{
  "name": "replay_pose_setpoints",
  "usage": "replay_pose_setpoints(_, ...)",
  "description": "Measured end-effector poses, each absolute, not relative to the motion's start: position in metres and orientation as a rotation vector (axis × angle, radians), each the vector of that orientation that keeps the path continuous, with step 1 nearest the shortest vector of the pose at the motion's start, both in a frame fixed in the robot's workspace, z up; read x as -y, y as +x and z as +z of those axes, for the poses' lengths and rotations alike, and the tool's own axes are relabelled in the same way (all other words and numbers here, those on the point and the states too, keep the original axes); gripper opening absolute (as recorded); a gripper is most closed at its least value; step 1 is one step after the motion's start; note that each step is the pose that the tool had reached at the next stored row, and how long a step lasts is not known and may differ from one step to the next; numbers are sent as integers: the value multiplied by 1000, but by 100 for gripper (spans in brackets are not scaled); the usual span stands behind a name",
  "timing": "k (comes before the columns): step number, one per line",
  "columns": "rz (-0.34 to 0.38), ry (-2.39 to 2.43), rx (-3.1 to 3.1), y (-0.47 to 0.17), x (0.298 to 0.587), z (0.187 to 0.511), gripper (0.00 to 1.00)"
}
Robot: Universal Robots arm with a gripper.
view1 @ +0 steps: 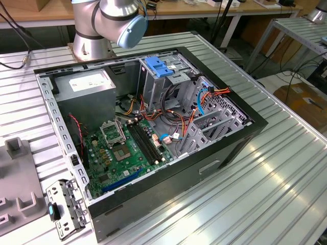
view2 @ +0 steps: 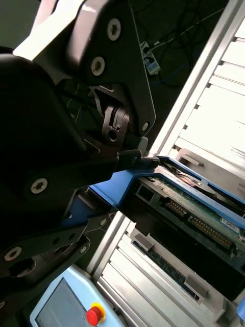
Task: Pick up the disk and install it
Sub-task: 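Pick up the disk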
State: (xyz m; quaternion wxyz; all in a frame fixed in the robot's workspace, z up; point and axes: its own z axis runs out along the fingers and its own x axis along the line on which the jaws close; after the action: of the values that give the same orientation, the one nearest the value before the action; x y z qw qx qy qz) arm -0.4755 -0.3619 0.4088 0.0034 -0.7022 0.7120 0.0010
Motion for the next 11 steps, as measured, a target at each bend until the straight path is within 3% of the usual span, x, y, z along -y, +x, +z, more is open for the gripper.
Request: replay_pose_setpoints(11, 3, -2201, -2232, -476, 362, 427, 37)
